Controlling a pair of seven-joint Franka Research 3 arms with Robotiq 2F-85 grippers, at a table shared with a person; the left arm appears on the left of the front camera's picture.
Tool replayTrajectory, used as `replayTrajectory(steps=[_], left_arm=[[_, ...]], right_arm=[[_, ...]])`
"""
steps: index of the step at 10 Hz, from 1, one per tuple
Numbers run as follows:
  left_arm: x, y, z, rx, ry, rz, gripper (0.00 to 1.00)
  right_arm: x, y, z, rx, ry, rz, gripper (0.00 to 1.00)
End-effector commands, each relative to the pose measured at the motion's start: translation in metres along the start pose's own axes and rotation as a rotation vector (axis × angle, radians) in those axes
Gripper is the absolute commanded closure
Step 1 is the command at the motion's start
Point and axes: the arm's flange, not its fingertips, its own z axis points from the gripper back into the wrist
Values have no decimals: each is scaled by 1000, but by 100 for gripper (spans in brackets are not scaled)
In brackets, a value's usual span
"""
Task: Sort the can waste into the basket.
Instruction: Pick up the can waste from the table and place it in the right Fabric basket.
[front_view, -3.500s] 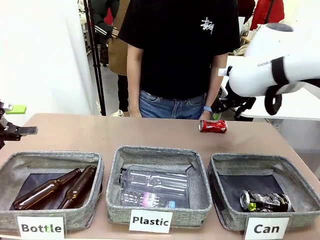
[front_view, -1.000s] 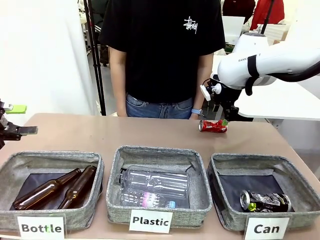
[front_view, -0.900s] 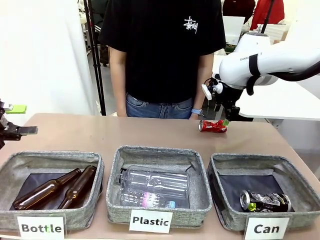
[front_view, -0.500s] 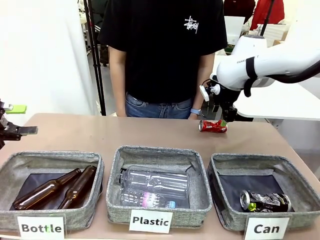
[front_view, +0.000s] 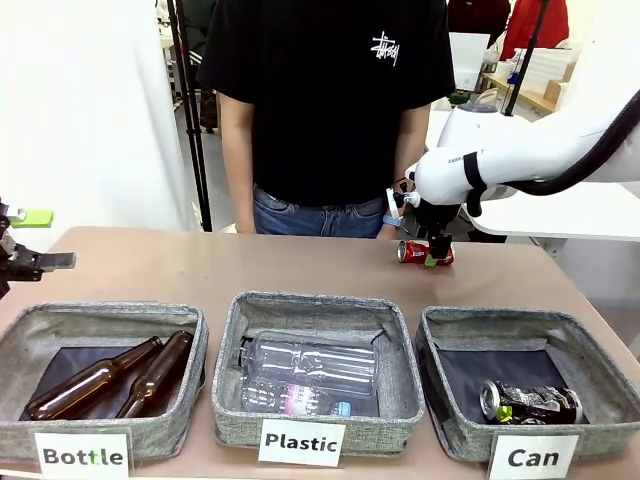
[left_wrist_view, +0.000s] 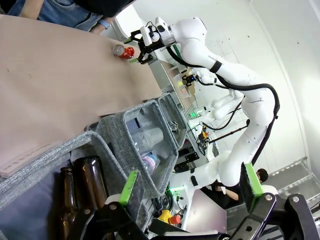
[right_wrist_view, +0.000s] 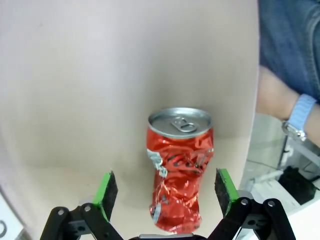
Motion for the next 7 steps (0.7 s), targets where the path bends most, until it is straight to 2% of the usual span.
replayTrajectory(steps=[1, 3, 7], left_arm=[[-1, -4, 0, -1, -8, 2, 0], [-1, -4, 0, -1, -8, 2, 0], [-1, -4, 0, -1, -8, 2, 0]], right_arm=[[-6, -16, -13, -14, 17, -56, 0], [-10, -18, -26, -20, -33, -57, 0], [-19, -20, -35, 21, -58, -90, 0]])
